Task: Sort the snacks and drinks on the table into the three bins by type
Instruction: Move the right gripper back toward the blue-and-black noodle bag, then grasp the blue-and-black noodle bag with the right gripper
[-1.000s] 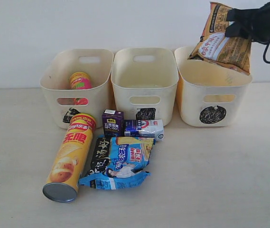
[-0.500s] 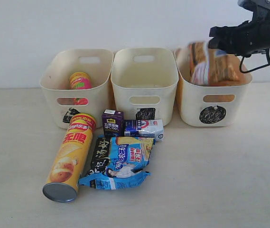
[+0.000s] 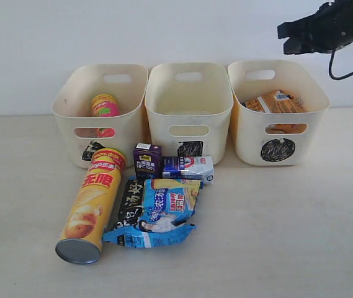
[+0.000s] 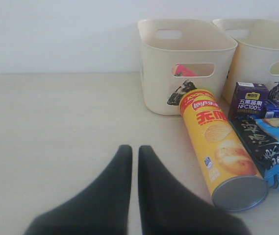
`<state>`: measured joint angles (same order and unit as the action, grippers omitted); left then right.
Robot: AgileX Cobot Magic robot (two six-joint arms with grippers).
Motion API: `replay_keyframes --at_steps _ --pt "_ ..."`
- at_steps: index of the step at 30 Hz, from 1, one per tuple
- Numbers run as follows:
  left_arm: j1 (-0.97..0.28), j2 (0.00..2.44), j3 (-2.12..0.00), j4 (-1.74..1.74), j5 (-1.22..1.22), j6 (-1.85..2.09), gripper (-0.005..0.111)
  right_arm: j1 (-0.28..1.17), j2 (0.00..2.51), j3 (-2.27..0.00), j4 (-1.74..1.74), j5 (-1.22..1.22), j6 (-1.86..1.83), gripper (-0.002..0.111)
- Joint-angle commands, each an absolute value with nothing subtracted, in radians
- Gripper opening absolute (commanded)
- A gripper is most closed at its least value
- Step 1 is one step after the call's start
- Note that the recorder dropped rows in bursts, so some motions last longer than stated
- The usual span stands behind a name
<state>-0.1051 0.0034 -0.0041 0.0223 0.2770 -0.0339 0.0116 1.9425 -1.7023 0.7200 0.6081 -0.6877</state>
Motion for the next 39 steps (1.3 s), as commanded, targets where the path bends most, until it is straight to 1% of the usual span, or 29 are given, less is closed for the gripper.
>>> replay_keyframes --at_steps 1,2,6,9,15,22,27,28,30,32,35,36,37,38,39 --pt "-0.102 0.000 0.000 0.014 0.270 -0.032 0.004 0.010 1.871 -1.707 0.614 0.822 -0.634 0.000" --pt "-0.102 0.000 0.000 0.014 0.270 -0.032 0.004 0.010 1.843 -1.671 0.607 0.846 -0.604 0.000" --pt "-0.102 0.000 0.000 0.014 0.270 -0.032 0.004 0.010 1.716 -1.468 0.615 0.799 -0.608 0.000" --pt "-0.102 0.000 0.000 0.014 0.270 -0.032 0.004 0.010 1.656 -1.344 0.628 0.839 -0.611 0.000" --pt "-0.102 0.000 0.000 0.014 0.270 -0.032 0.004 0.012 1.627 -1.201 0.751 0.899 -0.705 0.000" --pt "-0.102 0.000 0.000 0.014 0.270 -0.032 0.004 0.026 1.627 -1.064 1.029 0.913 -0.920 0.000" --pt "-0.102 0.000 0.000 0.014 0.270 -0.032 0.004 0.144 1.629 -1.022 1.041 0.850 -0.960 0.001" --pt "-0.102 0.000 0.000 0.014 0.270 -0.032 0.004 0.172 1.631 -1.020 1.041 0.824 -0.967 0.003" --pt "-0.102 0.000 0.000 0.014 0.270 -0.032 0.004 0.220 1.640 -1.018 1.041 0.778 -0.951 0.015" --pt "-0.102 0.000 0.000 0.014 0.270 -0.032 0.004 0.259 1.658 -1.018 1.041 0.728 -0.909 0.031" --pt "-0.102 0.000 0.000 0.014 0.270 -0.032 0.004 0.301 1.700 -1.018 1.041 0.644 -0.826 0.064" --pt "-0.102 0.000 0.000 0.014 0.270 -0.032 0.004 0.312 1.715 -1.018 1.041 0.623 -0.818 0.072" --pt "-0.102 0.000 0.000 0.014 0.270 -0.032 0.004 0.321 1.730 -1.018 1.041 0.605 -0.808 0.078" --pt "-0.102 0.000 0.000 0.014 0.270 -0.032 0.004 0.328 1.746 -1.020 1.041 0.591 -0.802 0.080" --pt "-0.102 0.000 0.000 0.014 0.270 -0.032 0.004 0.336 1.761 -1.020 1.043 0.582 -0.797 0.080"
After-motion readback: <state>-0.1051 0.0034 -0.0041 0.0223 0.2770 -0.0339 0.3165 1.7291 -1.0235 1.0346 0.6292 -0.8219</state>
